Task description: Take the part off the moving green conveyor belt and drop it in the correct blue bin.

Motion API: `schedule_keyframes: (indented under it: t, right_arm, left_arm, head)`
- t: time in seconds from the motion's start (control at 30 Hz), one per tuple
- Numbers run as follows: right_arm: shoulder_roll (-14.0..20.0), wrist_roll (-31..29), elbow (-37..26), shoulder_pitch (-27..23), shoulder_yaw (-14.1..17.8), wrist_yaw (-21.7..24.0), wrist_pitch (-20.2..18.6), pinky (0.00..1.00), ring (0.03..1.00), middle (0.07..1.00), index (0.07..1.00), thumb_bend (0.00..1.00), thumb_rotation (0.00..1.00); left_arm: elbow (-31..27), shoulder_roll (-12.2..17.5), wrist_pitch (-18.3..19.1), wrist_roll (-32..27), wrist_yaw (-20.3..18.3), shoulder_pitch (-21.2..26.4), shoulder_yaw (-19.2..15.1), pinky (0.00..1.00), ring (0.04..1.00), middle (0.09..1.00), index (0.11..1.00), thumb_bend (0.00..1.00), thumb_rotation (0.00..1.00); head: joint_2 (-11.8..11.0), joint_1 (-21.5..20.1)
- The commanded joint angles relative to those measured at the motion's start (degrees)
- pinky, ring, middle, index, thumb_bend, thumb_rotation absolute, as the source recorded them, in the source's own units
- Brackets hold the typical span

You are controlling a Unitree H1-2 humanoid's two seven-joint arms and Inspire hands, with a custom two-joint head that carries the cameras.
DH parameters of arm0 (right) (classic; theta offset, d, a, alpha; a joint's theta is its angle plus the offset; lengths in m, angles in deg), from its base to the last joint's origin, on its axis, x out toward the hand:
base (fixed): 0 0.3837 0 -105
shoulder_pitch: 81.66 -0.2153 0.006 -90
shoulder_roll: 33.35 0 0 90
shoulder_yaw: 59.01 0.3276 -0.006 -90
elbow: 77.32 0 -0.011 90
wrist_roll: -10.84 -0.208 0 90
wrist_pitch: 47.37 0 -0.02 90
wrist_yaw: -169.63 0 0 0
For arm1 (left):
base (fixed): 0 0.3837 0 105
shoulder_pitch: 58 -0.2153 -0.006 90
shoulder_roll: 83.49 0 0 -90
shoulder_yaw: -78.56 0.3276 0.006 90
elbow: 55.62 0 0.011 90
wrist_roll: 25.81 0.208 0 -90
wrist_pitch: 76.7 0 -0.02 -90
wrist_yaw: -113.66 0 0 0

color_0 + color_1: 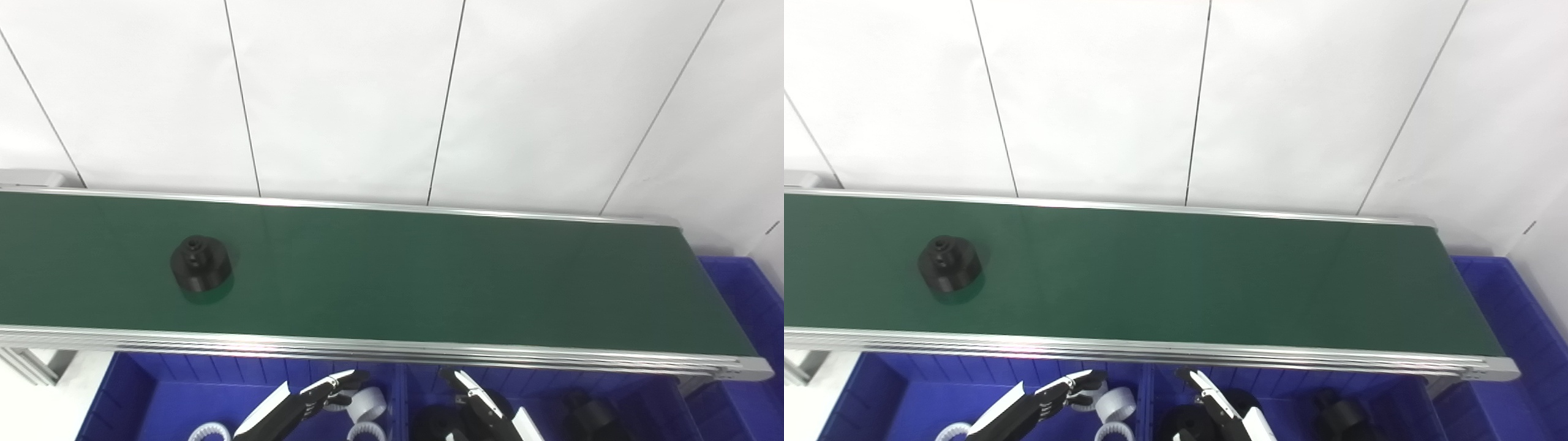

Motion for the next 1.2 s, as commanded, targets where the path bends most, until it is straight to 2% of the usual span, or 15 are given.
schedule_keyframes:
  t: [0.0, 0.1, 0.17, 0.23, 0.4, 0.47, 0.63, 0.9, 1.03, 1.17]
  right_arm:
    - [-0.2, -0.2, -1.1, -0.2, 0.4, -0.9, 2.7, 0.86, 0.927, 0.961, 0.935, 0.42, 0.95]
    - [-0.7, 0.9, -2.1, -0.8, 0.5, -1.4, 2.7, 0.85, 0.920, 0.958, 0.936, 0.41, 0.95]
    - [-1.5, 2.3, -2.8, -1.9, 0.7, -2.3, 3.3, 0.83, 0.906, 0.947, 0.925, 0.39, 0.89]
    - [-2.6, 3.7, -4.1, -3.9, 0.7, -3.0, 3.4, 0.81, 0.889, 0.932, 0.910, 0.38, 0.81]
    - [-5.9, 5.4, -8.2, -11.6, 0.7, -2.3, -0.3, 0.78, 0.874, 0.911, 0.892, 0.46, 0.45]
    - [-7.1, 6.5, -9.4, -14.7, 1.0, -1.9, -2.2, 0.78, 0.872, 0.908, 0.892, 0.48, 0.41]
    - [-9.2, 7.4, -10.7, -20.8, 2.1, -1.1, -6.7, 0.81, 0.885, 0.907, 0.892, 0.59, 0.33]
    - [-10.9, 7.3, -10.6, -25.5, 3.5, -1.6, -9.7, 0.84, 0.894, 0.915, 0.897, 0.70, 0.25]
    - [-11.7, 8.7, -9.6, -28.2, 4.1, -2.0, -12.1, 0.84, 0.892, 0.915, 0.897, 0.76, 0.27]
    - [-12.4, 8.6, -6.6, -32.1, 4.8, -2.8, -12.9, 0.84, 0.890, 0.909, 0.891, 0.79, 0.28]
  left_arm:
    - [-1.9, -0.1, -2.3, -0.4, 1.0, 0.9, -0.3, 0.85, 0.910, 0.925, 0.890, 0.40, 0.51]
    - [-1.8, 0.0, -2.4, -0.1, 1.1, 0.9, -0.3, 0.84, 0.906, 0.922, 0.891, 0.39, 0.51]
    - [-1.8, 0.1, -2.3, -0.2, 1.0, 0.9, -0.3, 0.84, 0.905, 0.922, 0.890, 0.39, 0.51]
    - [-1.6, 0.2, -2.3, -0.4, 0.8, 1.1, -0.3, 0.84, 0.907, 0.923, 0.891, 0.39, 0.50]
    - [-1.5, 0.0, -2.2, -0.2, 0.7, 1.2, 0.0, 0.83, 0.906, 0.931, 0.901, 0.39, 0.51]
    - [-1.8, -0.2, -2.3, 0.1, 0.9, 1.1, 0.3, 0.83, 0.907, 0.933, 0.902, 0.38, 0.51]
    - [-2.7, -0.5, -2.3, 1.2, 0.9, 0.5, 1.4, 0.83, 0.905, 0.935, 0.905, 0.39, 0.53]
    - [-3.5, -0.7, -2.3, 1.2, 1.0, -0.5, 2.2, 0.85, 0.913, 0.941, 0.912, 0.40, 0.56]
    - [-3.5, -0.8, -2.3, 1.3, 1.4, -0.7, 2.4, 0.86, 0.917, 0.944, 0.917, 0.40, 0.57]
    - [-3.5, -0.7, -2.3, 1.5, 1.8, -0.9, 2.6, 0.86, 0.917, 0.946, 0.923, 0.39, 0.58]
  head:
    - [0.0, 0.0]
    - [0.4, -0.3]
    - [0.6, -0.5]
    - [0.9, -0.8]
    - [1.1, -1.1]
    - [1.4, -1.2]
    - [2.0, -1.5]
    - [2.7, -1.9]
    - [2.7, -1.9]
    - [2.7, -2.0]
